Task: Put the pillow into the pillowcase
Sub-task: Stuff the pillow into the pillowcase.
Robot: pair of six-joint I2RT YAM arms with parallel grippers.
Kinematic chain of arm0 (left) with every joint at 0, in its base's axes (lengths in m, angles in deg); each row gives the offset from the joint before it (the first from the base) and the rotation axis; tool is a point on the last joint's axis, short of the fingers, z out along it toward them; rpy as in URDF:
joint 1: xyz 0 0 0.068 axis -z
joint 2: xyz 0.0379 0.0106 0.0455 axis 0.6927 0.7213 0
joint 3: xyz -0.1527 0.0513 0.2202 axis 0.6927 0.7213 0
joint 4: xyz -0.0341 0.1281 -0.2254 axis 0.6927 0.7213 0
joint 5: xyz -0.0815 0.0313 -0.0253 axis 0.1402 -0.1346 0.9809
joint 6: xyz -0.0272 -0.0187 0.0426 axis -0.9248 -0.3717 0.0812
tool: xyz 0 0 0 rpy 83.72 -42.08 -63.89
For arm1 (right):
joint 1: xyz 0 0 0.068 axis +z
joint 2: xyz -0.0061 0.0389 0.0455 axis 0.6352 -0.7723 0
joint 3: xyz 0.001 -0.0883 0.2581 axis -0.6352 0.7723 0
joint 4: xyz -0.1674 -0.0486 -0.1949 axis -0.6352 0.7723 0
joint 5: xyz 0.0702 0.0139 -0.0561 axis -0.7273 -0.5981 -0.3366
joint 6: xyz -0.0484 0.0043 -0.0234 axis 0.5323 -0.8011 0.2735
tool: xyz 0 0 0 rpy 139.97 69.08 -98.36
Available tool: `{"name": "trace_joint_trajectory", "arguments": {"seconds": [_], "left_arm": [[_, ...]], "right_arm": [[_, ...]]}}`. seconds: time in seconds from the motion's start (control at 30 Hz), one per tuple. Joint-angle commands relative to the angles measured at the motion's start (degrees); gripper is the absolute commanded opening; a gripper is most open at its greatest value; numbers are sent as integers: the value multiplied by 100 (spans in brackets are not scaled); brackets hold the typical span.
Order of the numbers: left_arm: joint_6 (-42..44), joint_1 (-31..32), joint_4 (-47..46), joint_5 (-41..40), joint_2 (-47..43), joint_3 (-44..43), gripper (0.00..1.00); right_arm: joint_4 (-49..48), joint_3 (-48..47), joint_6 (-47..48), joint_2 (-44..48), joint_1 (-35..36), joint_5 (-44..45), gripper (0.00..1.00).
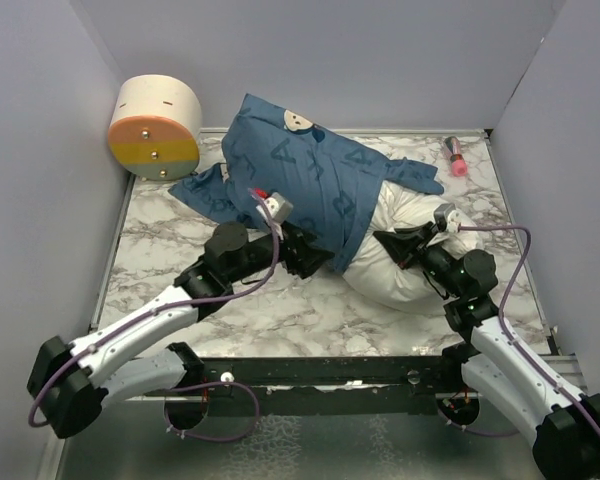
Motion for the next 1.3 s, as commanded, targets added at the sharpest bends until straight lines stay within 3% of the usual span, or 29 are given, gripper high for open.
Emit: {"name": "trace_joint_trajectory", "arguments": {"seconds": [0.0,0.13,0.4,0.57,0.7,0.9,0.93,1.0,1.17,1.2,1.27], "left_arm": [[-233,-6,1068,-765,-758,-753,70],[568,24,2616,-1316,204,-2533,70],[2543,415,4606,-2222,3060,-6249,74],[3743,432,5959,-2041,4896,-8803,76],[4146,432,7160,-1544,6243,-10878,77],[3874,423,7049,-831,6274,-10629,74],[3816,423,7049,-806,6300,-10648,71],[3731,414,7063,-813,6390,-10695,56],[3355,409,7026,-708,6605,-11059,7],[3247,406,6956,-680,6599,-11108,0],[3033,375,6708,-566,6515,-11105,0]], "right_arm": [[517,160,-410,-394,85,-693,1],[462,284,-510,-385,86,-684,1],[750,223,-421,-297,86,-616,2],[808,195,-417,-320,87,-619,2],[885,203,-418,-228,94,-606,3],[1043,181,-377,-110,94,-580,3],[1025,181,-386,-122,94,-593,3],[1021,157,-378,-162,93,-614,3],[1125,155,-359,-62,93,-560,3],[1161,147,-351,-35,94,-526,3],[1219,117,-341,-2,94,-486,3]]}}
